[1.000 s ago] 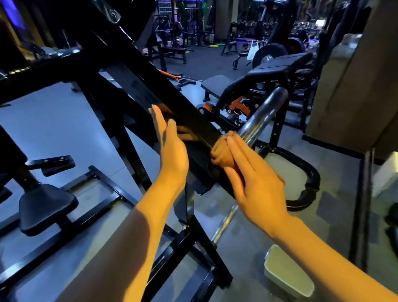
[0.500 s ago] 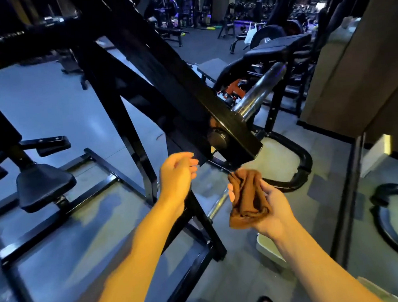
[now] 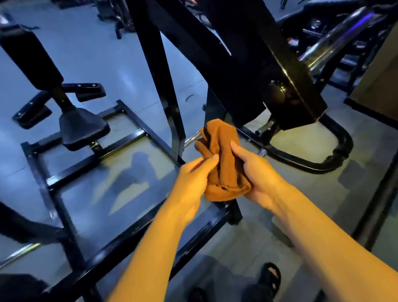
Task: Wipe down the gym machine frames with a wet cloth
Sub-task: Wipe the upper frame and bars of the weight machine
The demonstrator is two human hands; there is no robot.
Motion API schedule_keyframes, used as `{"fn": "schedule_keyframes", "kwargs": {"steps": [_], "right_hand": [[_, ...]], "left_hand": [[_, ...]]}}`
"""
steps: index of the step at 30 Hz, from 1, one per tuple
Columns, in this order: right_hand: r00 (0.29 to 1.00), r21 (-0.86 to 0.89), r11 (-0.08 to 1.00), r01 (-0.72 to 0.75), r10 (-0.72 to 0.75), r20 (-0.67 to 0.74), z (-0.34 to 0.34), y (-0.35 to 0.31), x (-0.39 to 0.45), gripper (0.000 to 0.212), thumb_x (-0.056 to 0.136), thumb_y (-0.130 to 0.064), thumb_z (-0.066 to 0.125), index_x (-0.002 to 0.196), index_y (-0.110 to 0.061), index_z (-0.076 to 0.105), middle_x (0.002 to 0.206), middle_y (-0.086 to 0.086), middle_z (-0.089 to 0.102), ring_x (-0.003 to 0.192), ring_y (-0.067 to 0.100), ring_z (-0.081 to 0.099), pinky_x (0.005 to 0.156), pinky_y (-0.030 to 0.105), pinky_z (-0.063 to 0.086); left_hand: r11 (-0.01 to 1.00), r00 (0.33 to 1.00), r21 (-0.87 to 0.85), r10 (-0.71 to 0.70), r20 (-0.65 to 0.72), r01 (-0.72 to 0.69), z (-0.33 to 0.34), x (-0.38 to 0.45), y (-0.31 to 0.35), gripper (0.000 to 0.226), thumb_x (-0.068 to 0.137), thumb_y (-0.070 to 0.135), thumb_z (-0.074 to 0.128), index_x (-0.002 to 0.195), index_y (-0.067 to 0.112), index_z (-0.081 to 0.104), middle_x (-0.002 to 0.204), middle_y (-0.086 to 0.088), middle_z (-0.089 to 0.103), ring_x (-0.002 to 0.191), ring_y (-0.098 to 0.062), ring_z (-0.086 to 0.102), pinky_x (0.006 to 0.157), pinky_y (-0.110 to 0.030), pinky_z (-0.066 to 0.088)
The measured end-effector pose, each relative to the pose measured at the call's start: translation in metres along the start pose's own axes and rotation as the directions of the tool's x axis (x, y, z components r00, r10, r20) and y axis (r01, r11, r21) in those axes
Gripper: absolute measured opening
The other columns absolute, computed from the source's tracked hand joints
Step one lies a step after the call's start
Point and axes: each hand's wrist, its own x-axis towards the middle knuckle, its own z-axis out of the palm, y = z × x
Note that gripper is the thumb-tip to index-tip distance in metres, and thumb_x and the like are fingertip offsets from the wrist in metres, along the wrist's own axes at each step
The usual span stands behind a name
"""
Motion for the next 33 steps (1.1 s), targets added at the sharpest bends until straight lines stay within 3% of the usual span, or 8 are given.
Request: {"fn": "schedule_keyframes", "kwargs": {"steps": [4, 8, 11, 16, 20, 26, 29, 33], "right_hand": [[0.949, -0.257, 0.924, 0.282, -0.308, -0.066, 0.006, 0.012, 0.002, 0.035, 0.105, -0.052, 0.052, 0.136, -0.035, 0.057, 0.138, -0.01, 0.062, 0.119, 0.004, 0.064, 0.092, 0.024, 0.052], [0.973, -0.302, 0.927, 0.223, -0.191, 0.131, 0.018, 0.016, -0.002, 0.043, 0.103, -0.049, 0.057, 0.14, -0.029, 0.062, 0.132, -0.005, 0.071, 0.121, 0.013, 0.068, 0.106, 0.04, 0.053], [0.98, -0.239, 0.951, 0.198, -0.197, 0.029, 0.016, 0.017, 0.002, 0.034, 0.104, -0.041, 0.058, 0.13, -0.022, 0.067, 0.122, 0.002, 0.075, 0.114, 0.021, 0.072, 0.105, 0.05, 0.053], [0.986, -0.094, 0.982, 0.165, -0.166, 0.002, 0.019, 0.008, -0.003, 0.037, 0.109, -0.038, 0.047, 0.137, -0.021, 0.062, 0.123, 0.005, 0.075, 0.104, 0.019, 0.075, 0.076, 0.032, 0.06], [0.99, -0.034, 0.99, 0.137, -0.136, 0.028, 0.03, 0.002, -0.01, 0.037, 0.109, -0.039, 0.046, 0.136, -0.022, 0.064, 0.121, 0.005, 0.076, 0.109, 0.022, 0.074, 0.092, 0.041, 0.058], [1.0, 0.122, 0.992, -0.019, 0.017, 0.018, 0.037, -0.005, -0.012, 0.051, 0.11, -0.046, 0.039, 0.135, -0.01, 0.066, 0.125, 0.015, 0.073, 0.114, 0.027, 0.072, 0.087, 0.039, 0.06], [0.999, 0.188, 0.982, -0.027, 0.03, -0.015, 0.036, -0.01, -0.009, 0.055, 0.111, -0.045, 0.034, 0.132, -0.005, 0.067, 0.129, 0.02, 0.07, 0.121, 0.031, 0.067, 0.099, 0.042, 0.054], [0.994, 0.219, 0.975, -0.025, 0.047, -0.095, 0.035, -0.012, -0.005, 0.046, 0.112, -0.037, 0.038, 0.122, -0.007, 0.071, 0.116, 0.019, 0.075, 0.101, 0.029, 0.076, 0.081, 0.042, 0.059]], "left_hand": [[0.968, 0.987, 0.21, 0.15, -0.063, -0.133, -0.011, -0.004, 0.005, 0.026, 0.106, 0.029, 0.056, 0.097, 0.011, 0.072, 0.096, -0.007, 0.076, 0.089, -0.018, 0.073, 0.087, -0.039, 0.06], [0.912, 0.972, 0.351, 0.235, -0.016, -0.214, -0.021, -0.014, 0.015, 0.026, 0.107, 0.03, 0.052, 0.099, 0.015, 0.072, 0.097, -0.01, 0.075, 0.088, -0.022, 0.072, 0.082, -0.036, 0.059], [0.959, 0.964, 0.218, 0.219, -0.15, -0.184, -0.038, -0.009, 0.017, 0.02, 0.106, 0.035, 0.054, 0.105, 0.028, 0.072, 0.104, -0.001, 0.077, 0.092, -0.017, 0.074, 0.081, -0.035, 0.062], [0.998, 0.942, 0.004, 0.055, -0.331, -0.057, -0.066, 0.007, 0.008, 0.023, 0.104, 0.035, 0.057, 0.121, 0.025, 0.069, 0.118, -0.005, 0.074, 0.105, -0.023, 0.071, 0.092, -0.045, 0.059], [1.0, 0.935, -0.021, 0.001, -0.354, -0.01, -0.059, 0.0, -0.003, 0.032, 0.101, 0.03, 0.064, 0.13, 0.023, 0.055, 0.128, -0.002, 0.065, 0.111, -0.019, 0.066, 0.093, -0.04, 0.054], [0.957, 0.963, 0.185, 0.19, 0.189, -0.225, -0.019, -0.026, -0.005, 0.063, 0.087, 0.063, 0.059, 0.146, 0.052, 0.041, 0.138, 0.029, 0.056, 0.127, 0.013, 0.05, 0.104, -0.018, 0.043], [0.903, 0.953, 0.304, 0.275, 0.127, -0.302, -0.016, -0.015, -0.014, 0.04, 0.101, 0.052, 0.052, 0.141, 0.053, 0.047, 0.134, 0.028, 0.06, 0.125, 0.01, 0.054, 0.11, -0.029, 0.044], [0.969, 0.973, 0.146, 0.18, 0.143, -0.2, -0.018, -0.013, -0.019, 0.027, 0.108, 0.05, 0.037, 0.119, 0.051, 0.062, 0.121, 0.02, 0.072, 0.119, -0.002, 0.064, 0.113, -0.038, 0.045]]}}
